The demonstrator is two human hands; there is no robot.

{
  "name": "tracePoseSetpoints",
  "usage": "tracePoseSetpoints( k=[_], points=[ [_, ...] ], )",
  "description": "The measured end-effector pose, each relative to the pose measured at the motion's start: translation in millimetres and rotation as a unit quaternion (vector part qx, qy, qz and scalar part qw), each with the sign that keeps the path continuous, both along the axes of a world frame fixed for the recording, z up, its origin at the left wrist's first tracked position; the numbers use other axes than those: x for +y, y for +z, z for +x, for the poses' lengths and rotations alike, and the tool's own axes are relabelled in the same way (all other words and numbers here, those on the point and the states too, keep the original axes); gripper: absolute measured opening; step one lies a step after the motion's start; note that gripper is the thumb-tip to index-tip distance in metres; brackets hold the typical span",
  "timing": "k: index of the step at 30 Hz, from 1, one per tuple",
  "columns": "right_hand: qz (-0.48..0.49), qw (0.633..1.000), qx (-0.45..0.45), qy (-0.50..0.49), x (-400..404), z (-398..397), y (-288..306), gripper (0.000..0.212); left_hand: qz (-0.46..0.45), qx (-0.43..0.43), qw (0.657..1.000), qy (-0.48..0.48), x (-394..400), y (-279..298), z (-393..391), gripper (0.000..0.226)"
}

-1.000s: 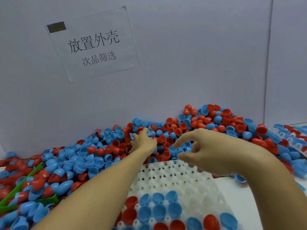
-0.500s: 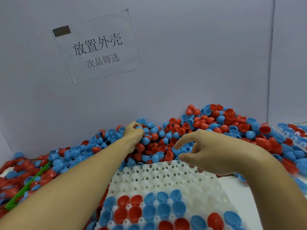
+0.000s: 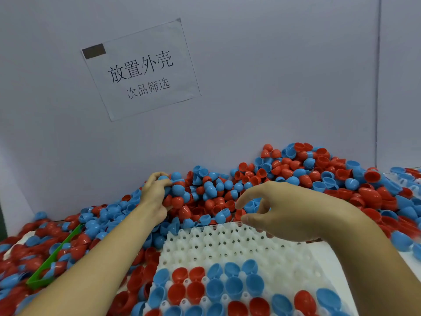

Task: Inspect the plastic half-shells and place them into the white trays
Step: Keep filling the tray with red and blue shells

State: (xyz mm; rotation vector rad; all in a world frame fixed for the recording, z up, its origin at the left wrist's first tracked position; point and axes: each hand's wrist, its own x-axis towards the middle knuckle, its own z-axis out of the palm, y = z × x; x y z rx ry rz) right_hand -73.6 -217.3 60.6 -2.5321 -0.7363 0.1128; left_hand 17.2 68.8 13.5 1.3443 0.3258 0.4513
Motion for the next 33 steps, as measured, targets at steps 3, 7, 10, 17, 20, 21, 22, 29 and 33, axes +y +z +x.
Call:
tracePoseSetpoints(
  k=[3,7,10,17,20,21,22,29,33],
  points=[
    [-0.002,1.0,-0.009,0.007,5.4,-0.3,0.2,0.032,-0.048,-0.031,0.998,0.024,9.7,2.4,-16.6,0.027],
    [0.006,1.0,-0.005,0.022,11.9,-2.1,-1.2,0.032,-0.045,-0.053,0.995,0.073,21.1,6.0,-48.6,0.028],
    [0.006,0.999,-0.016,0.029,18.9,-5.5,-0.6,0.03,-0.065,-0.064,0.993,0.08,20.5,7.5,-79.8,0.026],
    [0.05,0.995,-0.049,0.068,52.4,-17.6,-1.3,0.026,-0.162,-0.08,0.983,0.04,-4.9,10.6,-123.4,0.025],
    [0.072,0.993,-0.068,0.063,65.7,-24.3,-3.5,0.029,-0.17,-0.079,0.982,0.022,-21.0,15.5,-123.2,0.024],
    [0.079,0.992,-0.073,0.061,69.8,-26.7,-4.8,0.03,-0.17,-0.08,0.982,0.013,-26.3,17.1,-123.4,0.024],
    [0.083,0.992,-0.077,0.059,74.0,-29.1,-6.3,0.03,-0.171,-0.082,0.982,0.003,-30.7,18.6,-123.9,0.023],
    [0.097,0.983,-0.146,0.056,99.7,-39.8,-18.0,0.046,-0.208,-0.104,0.972,-0.028,-42.8,29.7,-132.9,0.021],
    [0.143,0.972,-0.179,0.047,110.5,-36.9,-23.8,0.043,-0.224,-0.111,0.968,-0.036,-44.5,32.4,-134.7,0.022]
  ],
)
